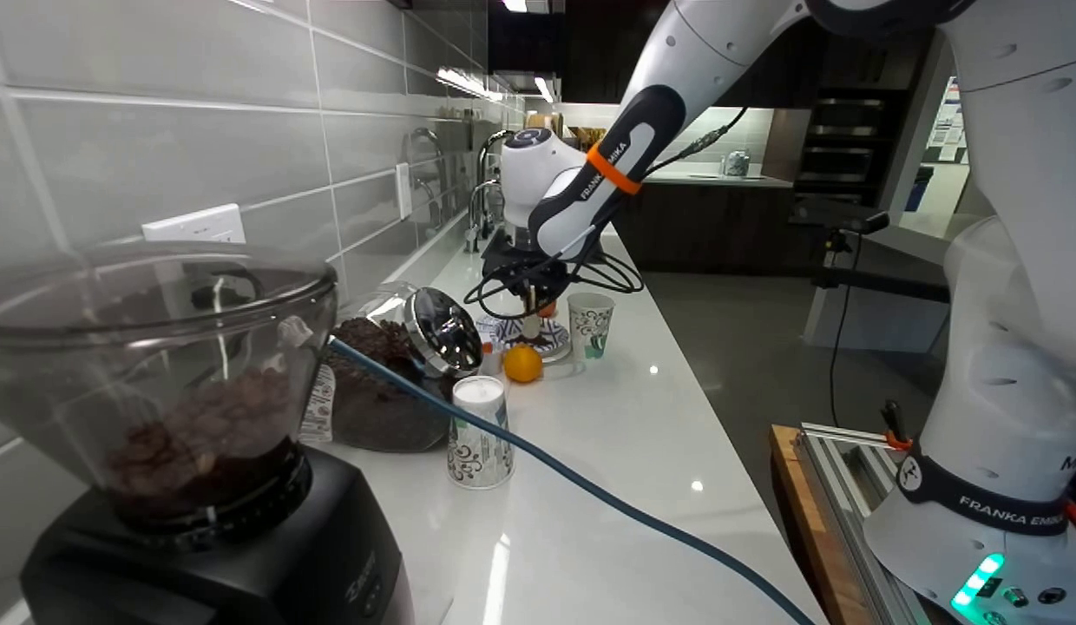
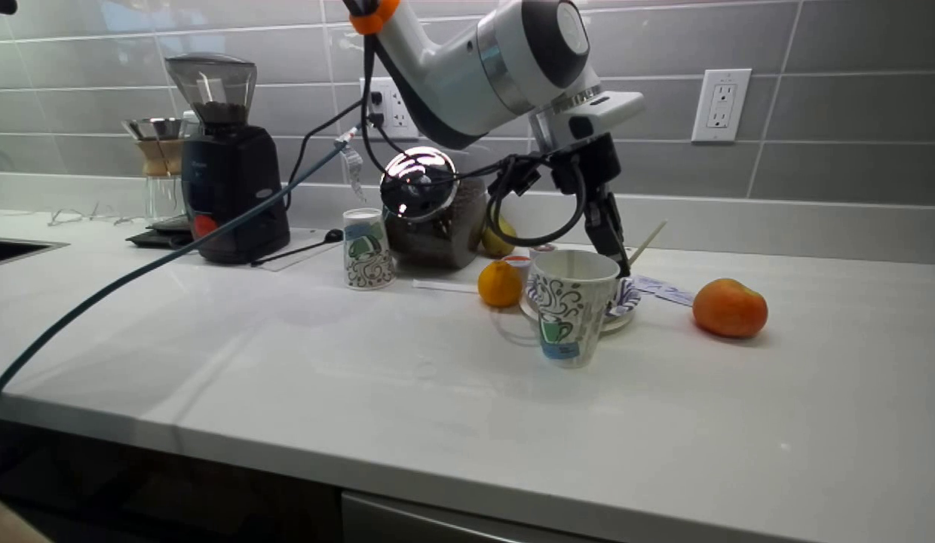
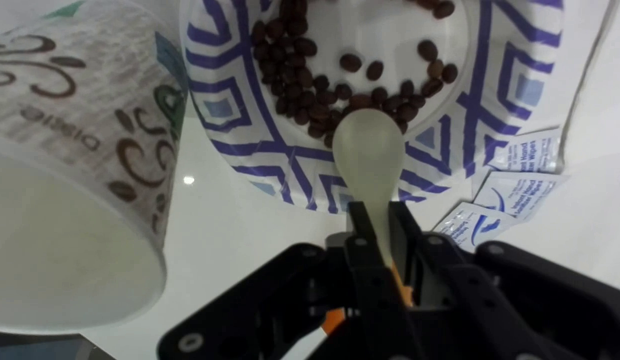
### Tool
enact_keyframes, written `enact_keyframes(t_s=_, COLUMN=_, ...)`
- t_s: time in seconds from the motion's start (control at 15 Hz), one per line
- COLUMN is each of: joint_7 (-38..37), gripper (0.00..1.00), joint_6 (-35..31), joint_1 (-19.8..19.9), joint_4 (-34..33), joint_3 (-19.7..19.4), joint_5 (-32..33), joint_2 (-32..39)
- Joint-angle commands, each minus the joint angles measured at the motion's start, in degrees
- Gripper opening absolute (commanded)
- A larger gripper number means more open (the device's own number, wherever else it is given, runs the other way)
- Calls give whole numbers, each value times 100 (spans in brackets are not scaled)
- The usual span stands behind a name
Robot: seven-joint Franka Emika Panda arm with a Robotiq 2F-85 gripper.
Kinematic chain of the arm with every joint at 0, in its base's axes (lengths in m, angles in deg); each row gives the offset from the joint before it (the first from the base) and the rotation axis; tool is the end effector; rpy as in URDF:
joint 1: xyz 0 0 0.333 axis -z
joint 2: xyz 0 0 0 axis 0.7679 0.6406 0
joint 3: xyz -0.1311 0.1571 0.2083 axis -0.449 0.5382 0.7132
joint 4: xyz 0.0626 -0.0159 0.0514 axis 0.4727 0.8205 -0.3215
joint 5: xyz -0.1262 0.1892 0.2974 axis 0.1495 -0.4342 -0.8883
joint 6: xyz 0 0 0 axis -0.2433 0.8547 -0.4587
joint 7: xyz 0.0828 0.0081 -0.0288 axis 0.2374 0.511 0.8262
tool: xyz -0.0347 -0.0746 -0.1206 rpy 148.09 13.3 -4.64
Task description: Use the spoon to stir the contents in the bowl
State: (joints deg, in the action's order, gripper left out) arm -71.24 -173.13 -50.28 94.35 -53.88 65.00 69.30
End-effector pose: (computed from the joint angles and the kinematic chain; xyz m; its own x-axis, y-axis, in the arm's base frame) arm 0.5505 -0.2678 0.2345 0.0277 -0.9006 0.4338 -0.9971 -0.0558 -0.0523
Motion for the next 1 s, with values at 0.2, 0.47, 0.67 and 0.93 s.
enact_keyframes(t_s=0.2, joint_7=-6, gripper=4, joint_6=-519, joint_1=19, joint_4=-24, joint_3=11, joint_5=181, joint_2=206)
enact_keyframes(t_s=0.47, joint_7=332, gripper=4, joint_6=-1070, joint_1=55, joint_4=102, joint_3=163, joint_5=15, joint_2=182)
enact_keyframes(t_s=0.67, joint_7=832, gripper=4, joint_6=-1223, joint_1=196, joint_4=204, joint_3=424, joint_5=-299, joint_2=159)
enact_keyframes(t_s=0.93, joint_7=1916, gripper=4, joint_6=-1150, joint_1=553, joint_4=375, joint_3=983, joint_5=-1079, joint_2=-65)
